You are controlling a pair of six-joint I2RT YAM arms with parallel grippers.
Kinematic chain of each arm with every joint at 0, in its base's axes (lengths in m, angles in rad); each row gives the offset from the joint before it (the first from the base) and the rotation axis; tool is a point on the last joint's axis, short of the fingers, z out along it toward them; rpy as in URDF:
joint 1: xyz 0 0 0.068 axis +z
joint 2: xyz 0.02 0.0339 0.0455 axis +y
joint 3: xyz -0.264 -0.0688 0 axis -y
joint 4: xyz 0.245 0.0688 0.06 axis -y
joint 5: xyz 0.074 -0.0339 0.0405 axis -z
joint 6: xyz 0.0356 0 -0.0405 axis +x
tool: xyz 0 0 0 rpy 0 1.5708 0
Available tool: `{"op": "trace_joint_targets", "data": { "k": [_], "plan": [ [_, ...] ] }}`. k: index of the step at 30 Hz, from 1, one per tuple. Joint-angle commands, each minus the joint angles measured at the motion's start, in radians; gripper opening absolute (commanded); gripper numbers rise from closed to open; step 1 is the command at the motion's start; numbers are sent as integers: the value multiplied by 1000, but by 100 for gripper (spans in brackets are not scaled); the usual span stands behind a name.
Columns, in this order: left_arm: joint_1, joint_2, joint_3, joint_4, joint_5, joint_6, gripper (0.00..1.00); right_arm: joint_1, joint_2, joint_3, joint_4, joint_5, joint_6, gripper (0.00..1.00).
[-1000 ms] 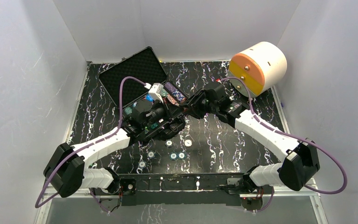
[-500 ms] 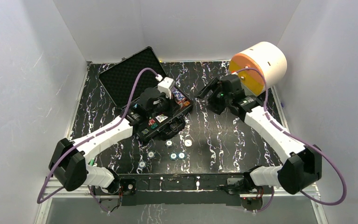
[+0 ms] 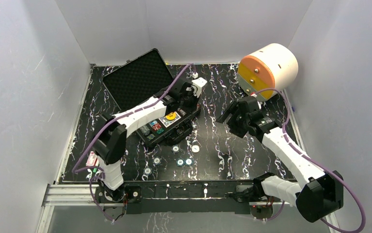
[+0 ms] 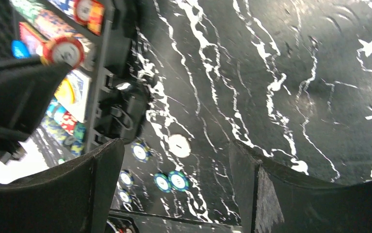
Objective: Pack up texas hold em set
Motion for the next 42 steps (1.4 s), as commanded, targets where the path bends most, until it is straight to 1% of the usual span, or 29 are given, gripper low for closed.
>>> {"op": "trace_joint_targets", "data": {
  "k": [1,5,9,13,19,29,31,36,42],
  "plan": [
    [-1,65,130,-83,0,80,0,-6,-45,-55,-13,-8,8,86],
    [-1,129,180,-97,4,88,0,-6,-51,-89,-5,-35,23,85],
    [-1,163,195,-102,-27,87,0,-6,-50,-96,-4,-43,25,84],
    [-1,174,191,-96,-40,83,0,-6,-50,-94,-4,-40,23,84],
    [0,184,192,-94,-114,89,0,-6,-42,-91,-5,-46,28,84],
    [1,211,209,-96,-182,90,0,-6,-43,-91,-10,-43,29,84],
    [0,203,212,-95,-164,90,0,-6,-41,-89,-9,-46,30,84],
    [1,172,211,-93,-45,81,0,-6,-38,-86,-6,-50,30,83],
    [0,163,208,-86,-10,76,0,-7,-39,-86,-6,-56,30,83]
  ]
}}
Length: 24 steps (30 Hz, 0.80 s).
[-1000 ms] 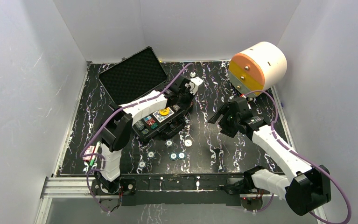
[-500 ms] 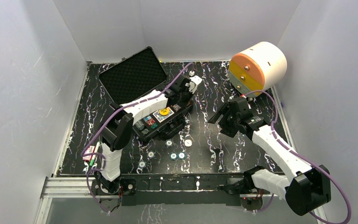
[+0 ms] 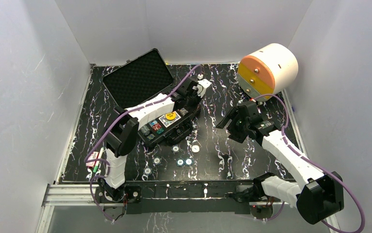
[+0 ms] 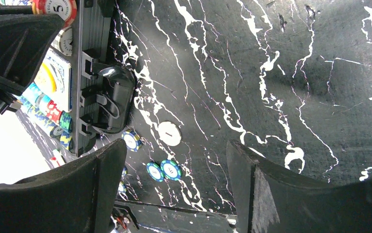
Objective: Pack up texas hold em set
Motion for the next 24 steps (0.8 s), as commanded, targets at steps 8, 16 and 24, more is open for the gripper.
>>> {"op": "trace_joint_targets", "data": {
  "k": [8,16,24],
  "plan": [
    [-1,-7,41,-20,8,9,0,-2,-19,7,9,-4,10,83],
    [1,31,60,-48,-30,22,0,-2,-20,7,7,-5,12,83],
    [3,32,64,-37,-105,25,0,-2,-19,8,6,-4,12,83]
  ]
}}
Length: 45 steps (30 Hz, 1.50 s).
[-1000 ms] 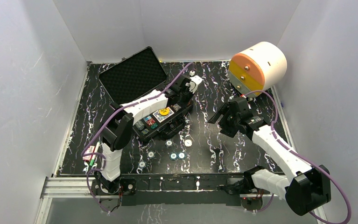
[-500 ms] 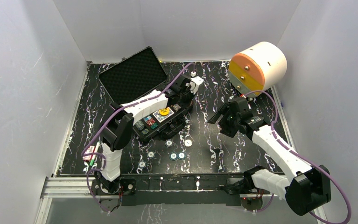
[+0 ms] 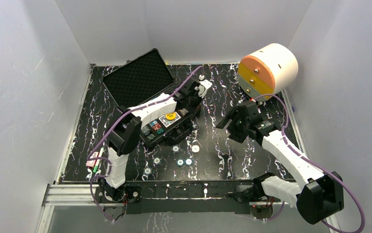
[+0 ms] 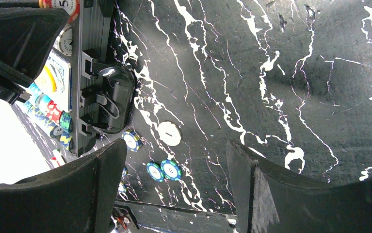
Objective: Pack up texas hold em set
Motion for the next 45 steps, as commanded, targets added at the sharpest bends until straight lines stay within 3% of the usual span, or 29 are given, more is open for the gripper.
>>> {"op": "trace_joint_targets", "data": {
  "k": [1,10,15,18,31,38,45],
  "plan": [
    [4,-7,34,-17,-83,17,0,-2,-20,8,7,-3,12,83],
    [7,-5,43,-3,-183,24,0,-2,-19,7,7,-5,12,83],
    [7,-4,39,-1,-178,11,22,-3,-18,7,8,-8,12,83],
    [7,-15,37,2,-163,5,29,-2,-18,7,8,-8,12,83],
    [8,-131,32,-22,-114,-57,32,-2,14,26,20,-30,-77,83],
    [22,-360,-109,-20,-205,-196,58,39,116,71,36,-78,-207,84],
    [48,-672,-312,-53,-376,-318,90,296,293,186,35,51,-213,84]
  ]
}}
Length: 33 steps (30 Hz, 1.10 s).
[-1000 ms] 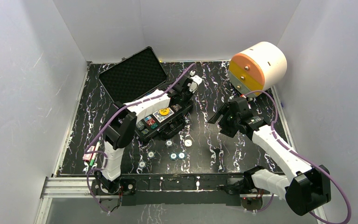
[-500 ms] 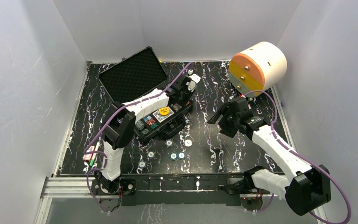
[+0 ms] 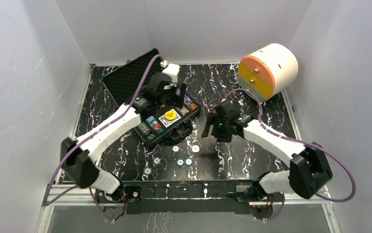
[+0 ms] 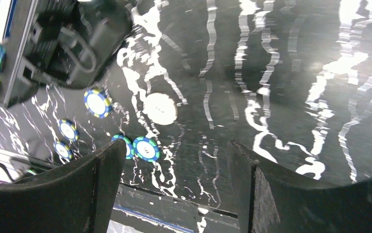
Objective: Pack up texas hold em set
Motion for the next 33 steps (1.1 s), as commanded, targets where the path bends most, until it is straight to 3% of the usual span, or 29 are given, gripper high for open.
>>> {"op": "trace_joint_targets", "data": {
  "k": [1,4,15,20,29,33],
  "plan": [
    [23,-220,-96,-53,-154,-110,93,167,119,123,29,87,-28,84],
    [30,-337,-130,-94,-240,-129,98,262,227,198,28,132,-35,84],
    [37,-580,-249,-136,-469,-145,98,459,617,505,-68,258,-63,83],
    [43,-583,-272,-165,-523,-195,98,491,730,612,-155,307,-72,74],
    [88,-574,-271,-158,-544,-206,98,494,781,627,-183,314,-66,60],
    [110,-569,-270,-166,-524,-229,98,494,782,627,-199,317,-52,43]
  ]
}}
